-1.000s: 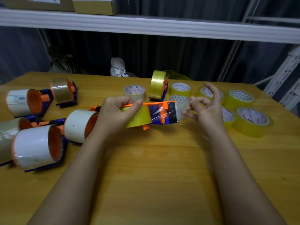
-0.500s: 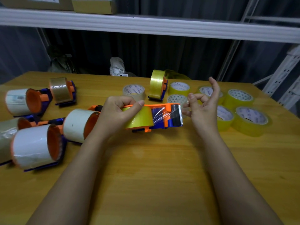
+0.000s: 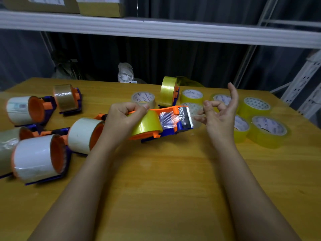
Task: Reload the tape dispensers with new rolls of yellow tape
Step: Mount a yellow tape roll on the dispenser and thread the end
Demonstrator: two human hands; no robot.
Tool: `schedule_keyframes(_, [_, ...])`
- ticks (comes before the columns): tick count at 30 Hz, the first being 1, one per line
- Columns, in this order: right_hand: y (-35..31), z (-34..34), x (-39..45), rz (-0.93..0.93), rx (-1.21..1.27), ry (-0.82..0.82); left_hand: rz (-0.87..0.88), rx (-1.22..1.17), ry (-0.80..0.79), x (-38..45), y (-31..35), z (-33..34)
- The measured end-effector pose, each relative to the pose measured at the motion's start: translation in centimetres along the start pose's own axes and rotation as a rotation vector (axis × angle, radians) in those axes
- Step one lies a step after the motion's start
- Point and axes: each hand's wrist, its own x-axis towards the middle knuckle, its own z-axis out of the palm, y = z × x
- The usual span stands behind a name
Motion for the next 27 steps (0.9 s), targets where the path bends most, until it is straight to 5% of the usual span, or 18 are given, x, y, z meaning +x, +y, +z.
schedule_keyframes(15, [-0.9, -0.9, 0.3, 0.269, 0.203, -0.018, -0.08, -0.101, 0.051, 0.4, 0.1, -1.0])
schedule_keyframes(23, [-0.5, -1.6, 0.9, 0.315, 0.345, 0.161, -0.081, -0.174, 0.129, 0.6, -0.2, -1.1])
schedule_keyframes(27, [0.0, -1.2, 0.7, 0.156, -0.053, 0.147, -0.056, -0.028, 0.039, 0.3, -0.4, -0.4])
